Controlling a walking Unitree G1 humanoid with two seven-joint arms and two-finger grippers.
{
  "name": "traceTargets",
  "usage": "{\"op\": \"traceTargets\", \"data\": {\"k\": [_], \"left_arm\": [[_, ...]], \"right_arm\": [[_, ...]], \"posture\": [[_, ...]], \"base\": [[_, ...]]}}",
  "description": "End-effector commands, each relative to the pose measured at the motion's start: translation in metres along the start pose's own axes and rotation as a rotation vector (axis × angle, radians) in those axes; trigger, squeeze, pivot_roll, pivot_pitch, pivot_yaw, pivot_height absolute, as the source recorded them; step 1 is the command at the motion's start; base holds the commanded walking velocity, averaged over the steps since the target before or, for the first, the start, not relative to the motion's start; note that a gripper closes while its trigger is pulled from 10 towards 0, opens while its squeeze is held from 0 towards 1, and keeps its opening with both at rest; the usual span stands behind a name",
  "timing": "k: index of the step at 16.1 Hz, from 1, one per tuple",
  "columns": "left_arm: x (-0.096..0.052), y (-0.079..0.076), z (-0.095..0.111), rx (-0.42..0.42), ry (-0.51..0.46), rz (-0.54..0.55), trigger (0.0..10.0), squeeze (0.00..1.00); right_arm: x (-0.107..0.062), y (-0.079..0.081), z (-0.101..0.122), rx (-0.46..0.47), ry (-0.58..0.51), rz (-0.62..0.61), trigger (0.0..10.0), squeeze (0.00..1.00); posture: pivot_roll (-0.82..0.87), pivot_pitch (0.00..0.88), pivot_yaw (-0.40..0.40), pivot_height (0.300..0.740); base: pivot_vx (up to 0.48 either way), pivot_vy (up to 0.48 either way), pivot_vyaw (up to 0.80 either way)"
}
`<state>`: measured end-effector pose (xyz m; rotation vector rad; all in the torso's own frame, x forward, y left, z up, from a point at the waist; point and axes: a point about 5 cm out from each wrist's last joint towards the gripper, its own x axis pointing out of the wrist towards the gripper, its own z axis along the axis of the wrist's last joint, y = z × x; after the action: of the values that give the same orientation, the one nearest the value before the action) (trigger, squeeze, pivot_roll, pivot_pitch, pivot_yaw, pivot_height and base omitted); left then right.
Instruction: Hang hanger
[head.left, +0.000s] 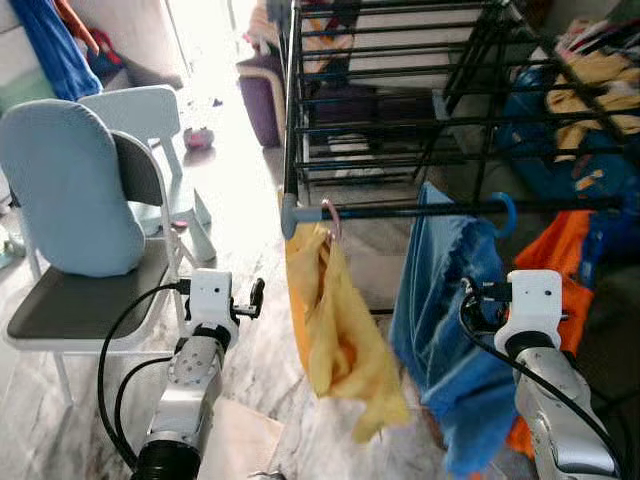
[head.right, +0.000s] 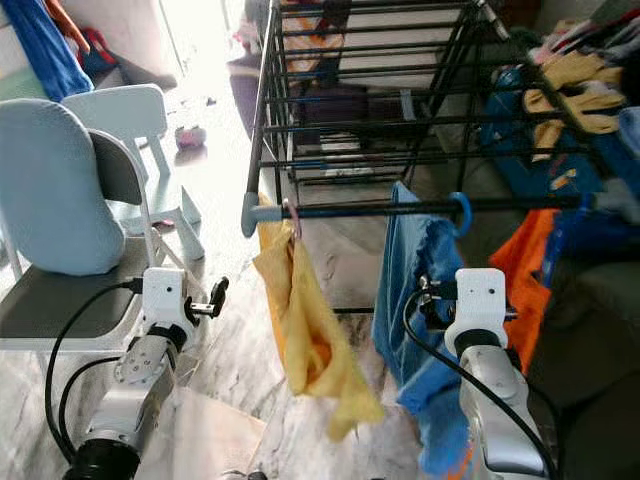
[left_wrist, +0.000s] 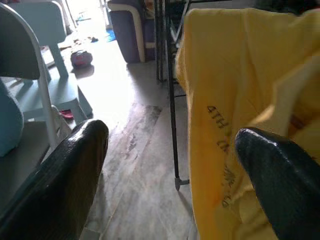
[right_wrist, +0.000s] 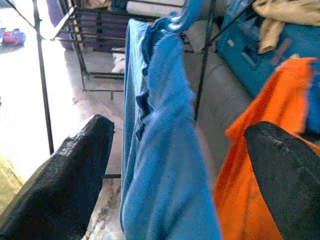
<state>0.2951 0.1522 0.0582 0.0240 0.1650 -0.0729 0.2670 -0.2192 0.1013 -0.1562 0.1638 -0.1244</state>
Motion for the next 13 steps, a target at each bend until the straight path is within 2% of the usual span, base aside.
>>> {"op": "traceTargets", "data": {"k": [1,5,9,10,11,12,13], "left_arm": [[0.000,0.003,0.001,0.009,-0.005,0.008,10.0,0.00],[0.000,0.005,0.001,0.013,-0.006,0.020,10.0,0.00],[-0.006,0.023,0.003,0.022,-0.015,0.093,10.0,0.00],[-0.009,0.030,0.004,0.029,-0.023,0.118,10.0,0.00],[-0.010,0.032,0.004,0.030,-0.028,0.132,10.0,0.00],[-0.011,0.034,0.005,0.030,-0.034,0.146,10.0,0.00],[-0.015,0.039,0.008,0.028,-0.051,0.177,10.0,0.00]], "right_arm": [[0.001,0.001,0.000,-0.007,0.004,0.000,10.0,1.00],[0.003,0.002,0.000,-0.010,0.001,0.007,10.0,1.00],[0.008,0.008,-0.004,0.005,0.006,0.035,10.0,1.00],[0.011,0.015,-0.005,0.008,0.006,0.070,10.0,0.87],[0.013,0.017,-0.005,0.007,0.007,0.086,10.0,0.66],[0.015,0.019,-0.006,0.004,0.010,0.098,10.0,0.53],[0.021,0.026,-0.007,0.002,0.017,0.128,10.0,0.00]], "posture": [[-0.21,0.000,0.081,0.740],[-0.19,0.000,0.075,0.740],[-0.15,0.000,0.067,0.740],[-0.13,0.000,0.054,0.740],[-0.12,0.000,0.044,0.740],[-0.11,0.000,0.037,0.740],[-0.08,0.000,0.016,0.740]], "base": [[-0.281,0.000,0.00],[-0.279,0.000,0.00],[-0.280,0.000,0.00],[-0.281,0.000,0.00],[-0.277,0.000,0.00],[-0.281,0.000,0.00],[-0.281,0.000,0.00]]}}
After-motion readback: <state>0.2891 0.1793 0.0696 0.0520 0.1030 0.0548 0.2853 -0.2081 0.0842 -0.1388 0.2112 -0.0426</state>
